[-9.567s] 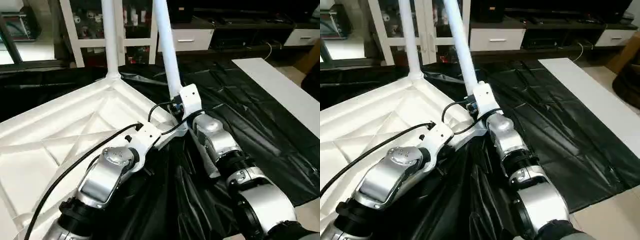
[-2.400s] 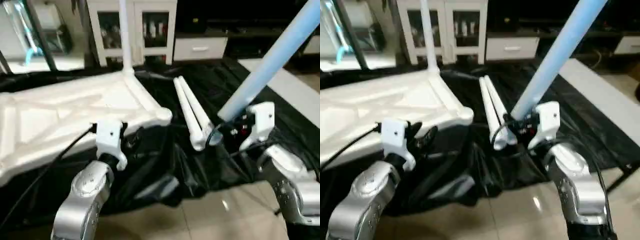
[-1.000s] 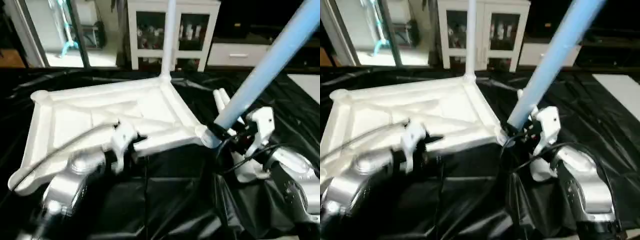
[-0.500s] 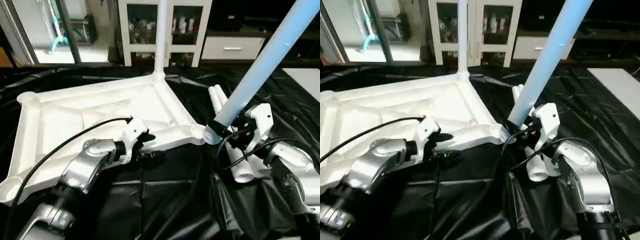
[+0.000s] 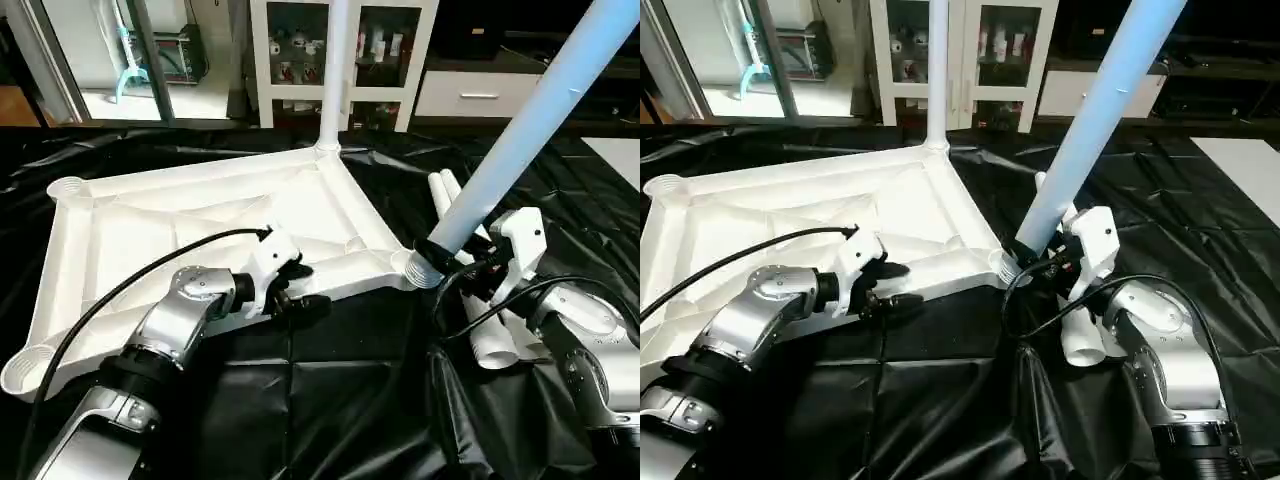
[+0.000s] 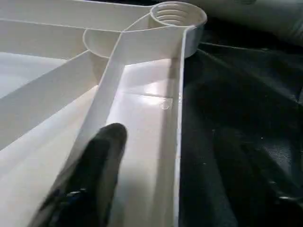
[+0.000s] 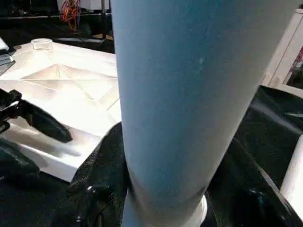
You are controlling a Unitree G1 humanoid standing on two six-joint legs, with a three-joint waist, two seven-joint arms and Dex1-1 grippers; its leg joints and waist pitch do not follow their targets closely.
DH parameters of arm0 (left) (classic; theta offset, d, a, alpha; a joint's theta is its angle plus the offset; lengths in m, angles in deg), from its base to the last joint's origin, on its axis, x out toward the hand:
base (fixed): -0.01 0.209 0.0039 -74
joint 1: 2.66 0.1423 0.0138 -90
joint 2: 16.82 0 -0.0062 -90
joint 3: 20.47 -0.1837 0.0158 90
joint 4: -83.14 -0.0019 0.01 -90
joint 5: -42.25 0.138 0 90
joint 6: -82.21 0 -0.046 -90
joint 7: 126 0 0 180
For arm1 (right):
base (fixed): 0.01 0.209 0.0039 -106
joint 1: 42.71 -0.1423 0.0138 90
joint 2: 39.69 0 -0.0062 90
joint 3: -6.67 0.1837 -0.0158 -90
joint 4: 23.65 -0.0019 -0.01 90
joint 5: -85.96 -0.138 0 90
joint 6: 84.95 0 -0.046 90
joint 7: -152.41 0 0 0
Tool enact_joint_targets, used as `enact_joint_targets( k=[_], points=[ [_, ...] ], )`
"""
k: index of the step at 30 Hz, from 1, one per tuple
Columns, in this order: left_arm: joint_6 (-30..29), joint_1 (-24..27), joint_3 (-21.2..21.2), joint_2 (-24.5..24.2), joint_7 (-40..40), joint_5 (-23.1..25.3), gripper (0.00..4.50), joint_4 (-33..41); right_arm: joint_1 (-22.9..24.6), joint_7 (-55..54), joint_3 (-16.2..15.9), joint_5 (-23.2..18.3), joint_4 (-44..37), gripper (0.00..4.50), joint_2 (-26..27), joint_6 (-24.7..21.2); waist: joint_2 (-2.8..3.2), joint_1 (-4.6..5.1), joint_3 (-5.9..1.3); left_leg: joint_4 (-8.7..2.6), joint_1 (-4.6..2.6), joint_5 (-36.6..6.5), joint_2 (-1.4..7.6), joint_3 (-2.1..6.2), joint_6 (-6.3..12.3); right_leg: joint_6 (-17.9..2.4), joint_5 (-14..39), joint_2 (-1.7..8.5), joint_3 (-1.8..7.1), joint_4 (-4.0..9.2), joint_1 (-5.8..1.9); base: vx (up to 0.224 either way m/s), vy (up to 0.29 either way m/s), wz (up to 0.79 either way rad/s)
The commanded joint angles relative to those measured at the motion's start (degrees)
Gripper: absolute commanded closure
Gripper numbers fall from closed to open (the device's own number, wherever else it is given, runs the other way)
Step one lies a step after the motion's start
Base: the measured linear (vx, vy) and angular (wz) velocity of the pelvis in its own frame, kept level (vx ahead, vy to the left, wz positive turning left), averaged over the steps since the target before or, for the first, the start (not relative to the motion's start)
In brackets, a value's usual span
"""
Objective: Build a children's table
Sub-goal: Insert table leg to table base
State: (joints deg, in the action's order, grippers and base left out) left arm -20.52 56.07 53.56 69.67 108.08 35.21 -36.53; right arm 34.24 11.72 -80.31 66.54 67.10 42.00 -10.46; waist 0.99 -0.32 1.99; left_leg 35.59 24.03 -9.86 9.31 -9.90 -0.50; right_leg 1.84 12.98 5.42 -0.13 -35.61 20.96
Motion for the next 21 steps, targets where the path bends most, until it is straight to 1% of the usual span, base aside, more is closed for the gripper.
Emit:
enact_joint_targets(
  k=[1, 2, 6, 7, 9, 11, 12, 13, 14, 15, 16, 17, 19, 21],
  points=[
    [-0.6, -0.2, -0.6, 0.1, 0.5, 0.4, 1.60, -1.5, -0.3, 0.1, 0.0, 0.7, 0.4, 2.66, -0.1, 1.0, -0.02, -0.04, -3.35, -5.44, -2.70, -15.5, 3.07, 0.96, 0.41, -14.5, 0.4, 2.03, 0.45, 3.75, -0.64, 0.000, 0.000, 0.00],
    [-0.7, -0.2, -0.6, 0.2, 0.9, 0.2, 1.89, -1.5, -0.4, 0.0, 0.0, 0.7, 0.4, 2.66, -0.1, 1.1, -0.04, -0.05, -3.31, -5.47, -2.69, -15.7, 3.08, 0.94, 0.47, -14.5, 0.9, 2.08, 0.47, 3.84, -0.65, 0.000, 0.000, 0.00],
    [-1.0, -0.3, -0.7, 0.2, 1.1, 0.4, 1.97, -1.7, -0.3, -0.1, -0.2, 0.8, 0.4, 2.66, 0.1, 1.2, 0.11, -0.03, -3.22, -5.66, -2.79, -17.3, 3.18, 1.01, -0.14, -14.3, 2.8, 2.04, 0.48, 3.97, -0.47, 0.000, 0.000, 0.00],
    [-1.0, -0.4, -0.8, 0.2, 1.1, 0.8, 2.14, -1.9, -0.3, -0.2, -0.3, 0.9, 0.4, 2.66, 0.2, 1.2, 0.25, -0.01, -3.20, -5.72, -2.78, -17.6, 3.18, 1.07, -0.40, -14.2, 2.9, 2.03, 0.47, 3.98, -0.46, 0.000, 0.000, 0.00],
    [-1.0, -0.6, -1.2, 0.1, 1.0, 1.7, 2.39, -2.5, -0.2, -0.4, -0.4, 1.0, 0.3, 2.66, 0.4, 1.2, 0.25, 0.09, -3.16, -5.79, -2.83, -18.6, 3.16, 1.05, -0.86, -14.0, 3.4, 1.99, 0.52, 4.09, -0.33, 0.000, 0.000, 0.00],
    [-1.3, -0.8, -1.5, 0.3, 1.1, 2.3, 2.38, -2.9, -0.2, -0.5, -0.5, 1.0, 0.3, 2.66, 0.5, 1.2, 0.25, 0.09, -3.06, -5.92, -2.80, -19.5, 3.18, 1.09, -1.20, -13.8, 4.5, 2.03, 0.53, 4.20, -0.30, 0.000, 0.000, 0.00],
    [-2.0, -0.9, -2.3, 0.2, 1.5, 2.9, 2.45, -2.9, 0.0, -0.6, -0.4, 1.1, 0.1, 2.66, 0.6, 1.2, 0.38, 0.12, -3.04, -5.99, -2.86, -20.0, 3.21, 1.11, -1.50, -13.6, 5.1, 2.03, 0.56, 4.26, -0.23, 0.000, 0.000, 0.00],
    [-2.3, -0.9, -2.6, 0.1, 1.8, 3.1, 2.45, -2.8, 0.0, -0.7, -0.4, 1.1, 0.1, 2.66, 0.6, 1.2, 0.34, 0.12, -3.03, -5.98, -2.86, -20.2, 3.22, 1.12, -1.62, -13.6, 5.4, 2.05, 0.57, 4.26, -0.22, 0.000, 0.000, 0.00],
    [-2.5, -0.9, -2.7, 0.1, 1.9, 3.2, 2.75, -2.8, 0.0, -0.7, -0.3, 1.2, 0.0, 2.66, 0.6, 1.2, 0.32, 0.17, -2.95, -6.03, -2.80, -20.7, 3.18, 1.12, -1.76, -13.4, 6.1, 2.07, 0.62, 4.40, -0.19, 0.000, 0.000, 0.00],
    [-3.0, -0.8, -3.0, 0.0, 2.2, 3.2, 2.79, -2.7, 0.0, -0.7, -0.3, 1.2, 0.1, 2.66, 0.6, 1.2, 0.40, 0.13, -2.99, -6.05, -2.83, -20.8, 3.16, 1.13, -1.91, -13.2, 6.6, 2.12, 0.64, 4.46, -0.16, 0.000, 0.000, 0.00],
    [-3.3, -0.8, -3.1, 0.0, 2.4, 3.2, 2.78, -2.6, 0.0, -0.7, -0.2, 1.2, 0.2, 2.66, 0.6, 1.2, 0.38, 0.14, -2.97, -6.05, -2.80, -20.8, 3.17, 1.13, -1.93, -13.2, 6.7, 2.12, 0.67, 4.47, -0.14, 0.000, 0.000, 0.00],
    [-3.9, -0.7, -3.6, -0.2, 3.0, 3.4, 2.86, -2.3, 0.0, -0.8, -0.2, 1.3, 0.2, 2.66, 0.7, 1.3, 0.52, 0.12, -2.98, -6.11, -2.82, -20.8, 3.17, 1.17, -2.03, -13.1, 6.8, 2.10, 0.65, 4.43, -0.11, 0.000, 0.000, 0.00],
    [-4.5, -0.6, -4.0, -0.5, 3.6, 3.7, 3.17, -2.0, 0.0, -0.8, -0.2, 1.5, 0.3, 2.66, 0.8, 1.4, 0.48, 0.15, -3.01, -6.16, -2.80, -20.7, 3.20, 1.20, -2.08, -13.1, 6.4, 2.06, 0.65, 4.44, -0.09, 0.000, 0.000, 0.00],
    [-5.6, -0.5, -4.6, -0.7, 4.0, 4.1, 3.23, -1.8, 0.0, -0.8, -0.2, 1.6, 0.3, 2.66, 0.9, 1.5, 0.54, 0.16, -3.04, -6.20, -2.79, -19.9, 3.19, 1.15, -1.81, -13.3, 5.0, 2.04, 0.60, 4.40, -0.14, 0.000, 0.000, 0.00]
  ],
)
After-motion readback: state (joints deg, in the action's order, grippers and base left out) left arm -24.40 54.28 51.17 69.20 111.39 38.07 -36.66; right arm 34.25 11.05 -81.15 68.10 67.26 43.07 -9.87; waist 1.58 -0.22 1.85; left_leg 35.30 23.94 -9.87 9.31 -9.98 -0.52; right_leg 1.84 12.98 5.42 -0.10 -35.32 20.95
